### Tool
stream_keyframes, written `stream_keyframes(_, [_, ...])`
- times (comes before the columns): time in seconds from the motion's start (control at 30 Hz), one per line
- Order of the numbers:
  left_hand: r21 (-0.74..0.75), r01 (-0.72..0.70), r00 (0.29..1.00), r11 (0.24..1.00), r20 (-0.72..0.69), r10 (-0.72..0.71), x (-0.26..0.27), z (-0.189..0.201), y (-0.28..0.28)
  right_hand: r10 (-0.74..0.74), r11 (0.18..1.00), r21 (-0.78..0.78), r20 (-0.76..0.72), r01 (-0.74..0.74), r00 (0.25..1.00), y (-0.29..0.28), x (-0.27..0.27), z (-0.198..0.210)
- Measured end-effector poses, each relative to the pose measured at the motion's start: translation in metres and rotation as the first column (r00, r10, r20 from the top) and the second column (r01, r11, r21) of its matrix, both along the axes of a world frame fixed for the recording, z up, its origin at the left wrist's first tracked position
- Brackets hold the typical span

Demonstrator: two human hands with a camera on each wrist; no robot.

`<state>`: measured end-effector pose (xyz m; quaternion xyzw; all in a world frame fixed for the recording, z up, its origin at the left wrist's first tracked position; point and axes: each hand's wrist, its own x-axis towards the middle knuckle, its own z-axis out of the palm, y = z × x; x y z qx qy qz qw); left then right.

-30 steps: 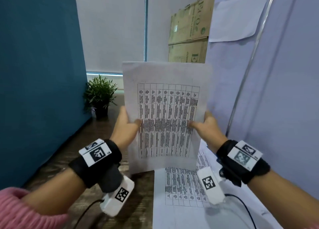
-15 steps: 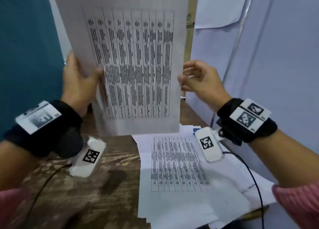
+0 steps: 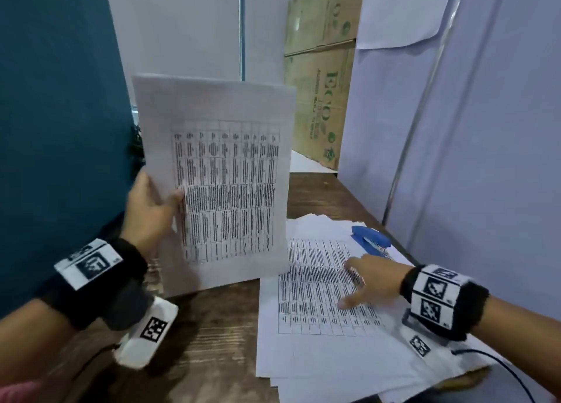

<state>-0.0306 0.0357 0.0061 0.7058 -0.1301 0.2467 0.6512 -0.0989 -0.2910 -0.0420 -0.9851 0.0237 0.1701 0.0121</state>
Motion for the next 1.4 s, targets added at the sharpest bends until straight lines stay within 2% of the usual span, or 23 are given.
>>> stream_keyframes(0.27, [0.019,0.106,0.994,0.994,0.010,-0.106,0.001,0.009,-0.015,0.139,0.990,-0.005,-0.070,-0.140,0.988,0.003,-0.005,-0.004])
stream_keyframes(0.3, [0.015,0.119,0.993,0.993,0.002,-0.119,0.001,0.009,-0.018,0.148,0.989,0.034,-0.033,-0.146,0.989,0.005,-0.003,0.000])
stream_keyframes(0.37, [0.001,0.138,0.990,0.990,-0.015,-0.138,-0.001,0.011,-0.024,0.102,0.962,0.234,0.160,-0.138,0.982,0.007,0.006,0.016])
stream_keyframes(0.4, [-0.009,0.148,0.989,0.989,-0.027,-0.148,-0.002,0.012,-0.028,0.040,0.914,0.377,0.288,-0.152,0.957,0.009,0.010,0.027])
stream_keyframes(0.47, [-0.027,0.185,0.981,0.982,-0.057,-0.186,-0.003,0.015,-0.034,-0.152,0.736,0.644,0.456,-0.207,0.877,0.016,0.020,0.051])
stream_keyframes(0.53, [-0.016,0.231,0.969,0.973,-0.093,-0.231,-0.004,0.016,-0.040,-0.297,0.557,0.791,0.476,-0.255,0.828,0.023,0.027,0.073])
stream_keyframes(0.57, [0.001,0.251,0.962,0.968,-0.108,-0.249,-0.004,0.017,-0.043,-0.332,0.508,0.817,0.478,-0.273,0.813,0.027,0.030,0.083])
stream_keyframes(0.7, [-0.008,0.279,0.953,0.960,-0.121,-0.278,-0.006,0.020,-0.053,-0.500,0.405,0.824,0.562,-0.396,0.658,0.040,0.041,0.103])
stream_keyframes(0.83, [-0.004,0.285,0.957,0.959,-0.062,-0.284,-0.010,0.030,-0.057,-0.541,0.434,0.766,0.643,-0.475,0.543,0.050,0.039,0.103])
stream_keyframes(0.93, [0.005,0.260,0.961,0.966,-0.100,-0.258,-0.014,0.020,-0.056,-0.576,0.422,0.796,0.605,-0.434,0.549,0.052,0.036,0.081])
stream_keyframes(1.03, [0.021,0.248,0.960,0.968,-0.138,-0.243,-0.016,0.005,-0.056,-0.553,0.432,0.830,0.553,-0.353,0.623,0.053,0.033,0.061])
stream_keyframes(1.2, [-0.034,0.268,0.956,0.963,-0.114,-0.270,-0.011,0.016,-0.057,-0.559,0.404,0.850,0.522,-0.338,0.645,0.051,0.036,0.075])
stream_keyframes(1.33, [-0.050,0.281,0.941,0.958,-0.184,-0.285,-0.018,-0.007,-0.058,-0.583,0.347,0.887,0.459,-0.306,0.671,0.048,0.029,0.060])
stream_keyframes(1.4, [-0.060,0.269,0.937,0.961,-0.215,-0.275,-0.021,-0.014,-0.061,-0.580,0.354,0.890,0.450,-0.288,0.679,0.046,0.027,0.050])
